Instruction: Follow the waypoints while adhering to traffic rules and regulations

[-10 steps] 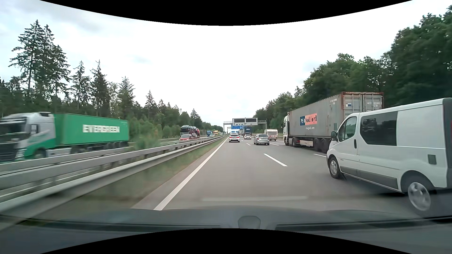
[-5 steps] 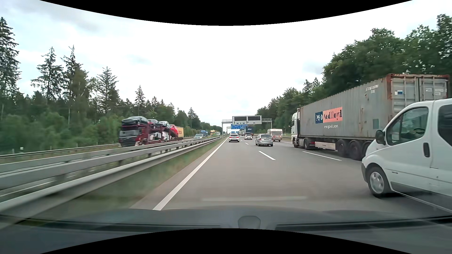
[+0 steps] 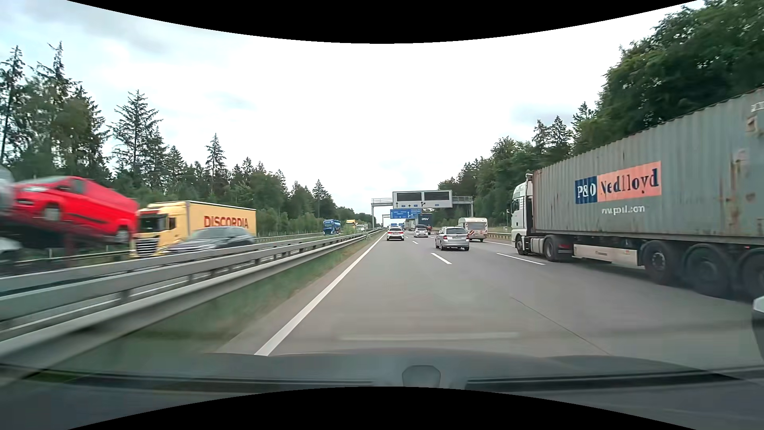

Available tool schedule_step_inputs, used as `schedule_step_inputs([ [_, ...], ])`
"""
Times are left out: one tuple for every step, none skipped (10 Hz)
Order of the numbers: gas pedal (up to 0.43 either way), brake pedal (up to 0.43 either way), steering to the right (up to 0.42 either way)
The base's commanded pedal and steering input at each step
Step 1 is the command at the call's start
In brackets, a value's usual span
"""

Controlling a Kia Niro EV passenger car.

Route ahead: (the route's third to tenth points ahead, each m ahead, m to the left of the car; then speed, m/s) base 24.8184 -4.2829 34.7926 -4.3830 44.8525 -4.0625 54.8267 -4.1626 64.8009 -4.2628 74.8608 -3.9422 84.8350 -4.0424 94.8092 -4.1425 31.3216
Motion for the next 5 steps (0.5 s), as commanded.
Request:
schedule_step_inputs([
  [0.157,0.000,-0.003],
  [0.157,0.000,-0.003],
  [0.157,0.000,-0.003],
  [0.157,0.000,-0.003],
  [0.157,0.000,-0.003],
])
